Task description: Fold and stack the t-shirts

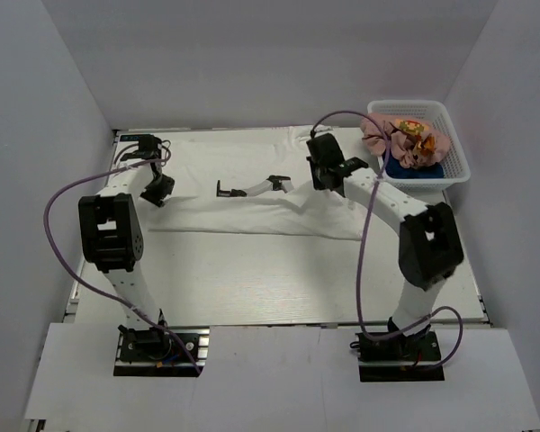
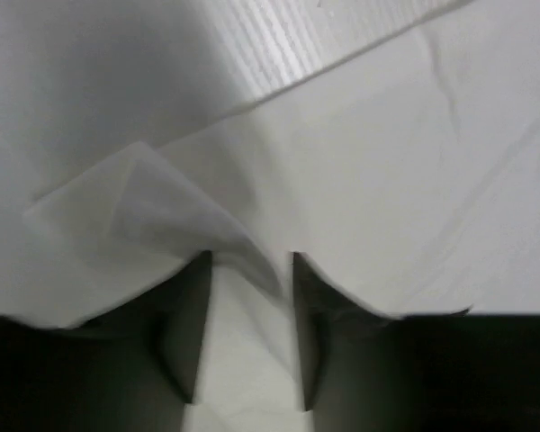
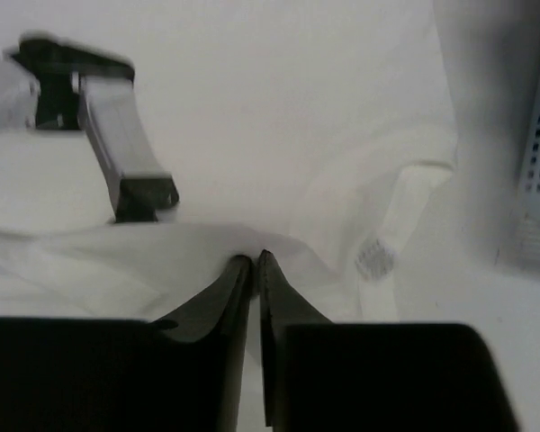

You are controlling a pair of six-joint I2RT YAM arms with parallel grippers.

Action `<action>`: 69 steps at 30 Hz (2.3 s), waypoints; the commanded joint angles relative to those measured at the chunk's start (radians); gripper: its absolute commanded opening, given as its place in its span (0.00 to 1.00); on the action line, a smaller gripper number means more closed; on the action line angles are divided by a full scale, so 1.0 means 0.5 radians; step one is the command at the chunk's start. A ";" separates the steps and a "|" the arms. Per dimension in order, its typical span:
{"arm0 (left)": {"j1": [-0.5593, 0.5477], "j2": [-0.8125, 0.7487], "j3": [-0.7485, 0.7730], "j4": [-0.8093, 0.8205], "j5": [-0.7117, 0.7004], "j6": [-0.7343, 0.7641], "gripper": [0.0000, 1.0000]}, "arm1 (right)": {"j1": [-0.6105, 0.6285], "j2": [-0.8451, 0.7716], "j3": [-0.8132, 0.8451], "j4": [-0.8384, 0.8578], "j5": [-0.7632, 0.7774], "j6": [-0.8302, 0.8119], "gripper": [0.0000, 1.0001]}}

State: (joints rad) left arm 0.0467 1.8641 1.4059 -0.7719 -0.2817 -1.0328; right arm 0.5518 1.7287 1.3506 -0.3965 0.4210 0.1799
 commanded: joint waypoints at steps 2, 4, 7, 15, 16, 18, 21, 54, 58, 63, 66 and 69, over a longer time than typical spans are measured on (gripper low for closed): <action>0.047 0.241 0.320 0.009 -0.041 0.105 0.99 | -0.124 0.468 0.470 0.020 -0.029 -0.124 0.36; 0.048 0.336 0.573 -0.033 -0.041 0.228 1.00 | -0.158 0.558 0.761 -0.130 -0.044 -0.099 0.90; 0.048 0.441 0.832 -0.226 -0.108 0.317 1.00 | -0.156 0.568 0.800 -0.164 -0.204 -0.081 0.90; 0.008 0.076 0.202 0.254 0.158 0.590 1.00 | -0.146 0.145 -0.007 0.278 -0.707 0.097 0.90; 0.008 0.052 0.152 0.298 0.253 0.611 1.00 | -0.152 0.114 -0.108 0.293 -0.704 0.140 0.90; 0.008 0.012 0.021 0.390 0.339 0.657 1.00 | -0.165 0.092 -0.161 0.293 -0.634 0.165 0.90; 0.008 0.039 -0.057 0.476 0.428 0.676 1.00 | -0.156 0.165 -0.100 0.275 -0.502 0.128 0.90; -0.011 0.220 -0.151 0.532 0.530 0.753 1.00 | -0.241 0.052 -0.707 0.594 -0.508 0.551 0.90; -0.011 0.156 -0.360 0.513 0.502 0.710 1.00 | -0.278 0.028 -0.842 0.585 -0.578 0.631 0.90; -0.011 -0.043 -0.691 0.351 0.404 0.606 1.00 | -0.263 -0.251 -1.237 0.474 -0.636 0.754 0.90; -0.011 -0.215 -1.012 0.292 0.358 0.520 1.00 | -0.242 -0.551 -1.546 0.440 -0.741 0.827 0.90; -0.011 -0.595 -1.332 0.246 0.334 0.409 1.00 | -0.186 -0.992 -1.759 0.315 -0.759 0.831 0.90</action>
State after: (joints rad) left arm 0.0425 1.6367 0.9230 -0.4210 -0.0814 -0.7544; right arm 0.4374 1.3437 0.5758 -0.0441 0.0933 0.5480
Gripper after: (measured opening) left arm 0.995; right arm 0.904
